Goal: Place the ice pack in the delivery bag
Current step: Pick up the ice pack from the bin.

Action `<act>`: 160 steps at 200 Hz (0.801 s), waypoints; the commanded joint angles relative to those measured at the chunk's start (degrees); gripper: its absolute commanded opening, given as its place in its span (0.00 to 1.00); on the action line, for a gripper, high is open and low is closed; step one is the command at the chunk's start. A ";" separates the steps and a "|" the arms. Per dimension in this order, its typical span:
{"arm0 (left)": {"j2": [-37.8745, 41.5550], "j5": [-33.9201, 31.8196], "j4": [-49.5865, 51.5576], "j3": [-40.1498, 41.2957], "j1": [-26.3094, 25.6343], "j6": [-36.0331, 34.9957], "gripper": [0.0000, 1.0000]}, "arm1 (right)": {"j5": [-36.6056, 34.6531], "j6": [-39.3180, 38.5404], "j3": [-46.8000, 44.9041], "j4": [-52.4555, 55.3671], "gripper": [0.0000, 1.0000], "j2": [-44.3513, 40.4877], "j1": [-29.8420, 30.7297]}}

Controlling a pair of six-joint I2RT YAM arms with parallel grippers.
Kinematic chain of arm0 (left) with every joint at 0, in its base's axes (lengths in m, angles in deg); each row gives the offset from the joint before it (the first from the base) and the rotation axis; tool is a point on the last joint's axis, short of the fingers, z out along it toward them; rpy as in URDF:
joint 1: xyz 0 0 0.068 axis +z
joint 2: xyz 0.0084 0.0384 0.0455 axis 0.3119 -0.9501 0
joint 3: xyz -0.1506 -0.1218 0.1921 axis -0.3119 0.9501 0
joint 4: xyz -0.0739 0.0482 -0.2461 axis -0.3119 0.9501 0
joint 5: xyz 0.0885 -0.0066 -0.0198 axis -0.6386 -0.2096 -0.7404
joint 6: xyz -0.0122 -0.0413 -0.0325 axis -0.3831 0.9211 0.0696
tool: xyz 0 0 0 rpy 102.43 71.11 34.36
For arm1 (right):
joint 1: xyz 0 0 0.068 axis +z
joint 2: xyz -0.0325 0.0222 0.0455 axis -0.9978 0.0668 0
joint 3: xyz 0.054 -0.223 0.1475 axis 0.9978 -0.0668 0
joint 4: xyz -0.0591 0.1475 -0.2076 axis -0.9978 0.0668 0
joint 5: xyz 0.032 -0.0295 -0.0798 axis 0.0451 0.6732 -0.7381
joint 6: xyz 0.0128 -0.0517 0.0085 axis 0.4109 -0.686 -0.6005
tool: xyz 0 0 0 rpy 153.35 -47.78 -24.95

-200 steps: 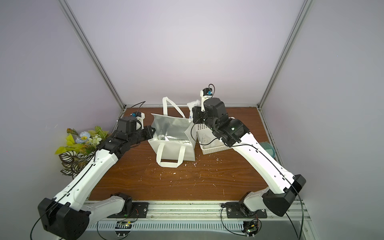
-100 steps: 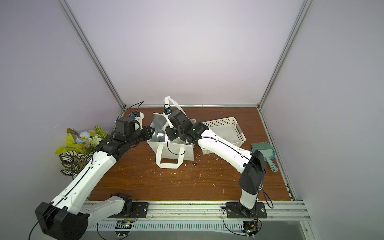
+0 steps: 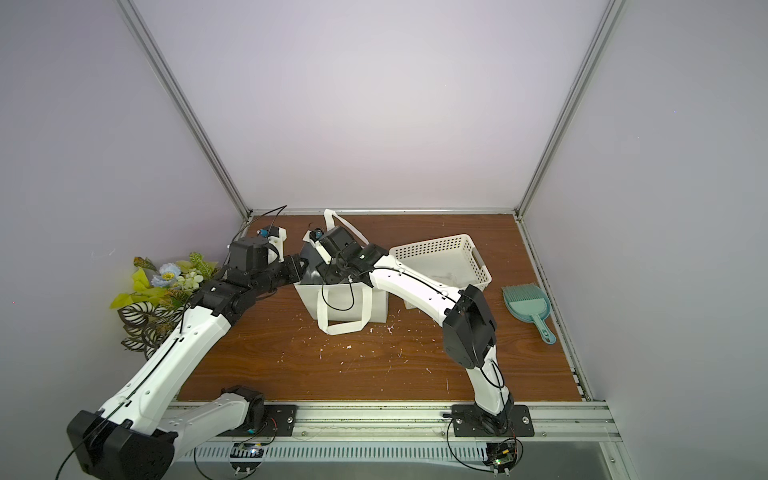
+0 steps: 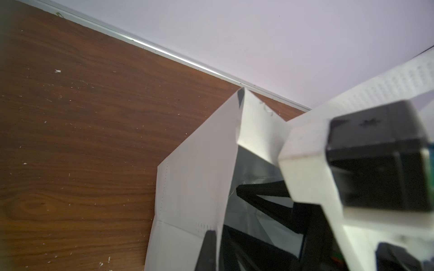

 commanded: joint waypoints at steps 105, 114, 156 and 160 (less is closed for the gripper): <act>0.50 -2.67 -1.38 -0.33 -0.36 0.73 0.01 | -6.64 1.20 0.28 3.11 0.89 -22.96 -4.66; 0.50 -2.63 -1.37 -0.44 -0.35 0.52 0.00 | -7.19 1.81 -1.32 2.81 0.90 -25.24 -5.95; 0.54 -3.33 -1.29 -0.84 -0.35 0.20 0.00 | -7.30 9.65 -13.48 1.16 0.91 -33.90 -17.96; 0.54 -3.38 -1.36 -0.84 -0.34 0.21 0.00 | -6.62 10.56 -15.42 0.57 0.91 -34.59 -19.62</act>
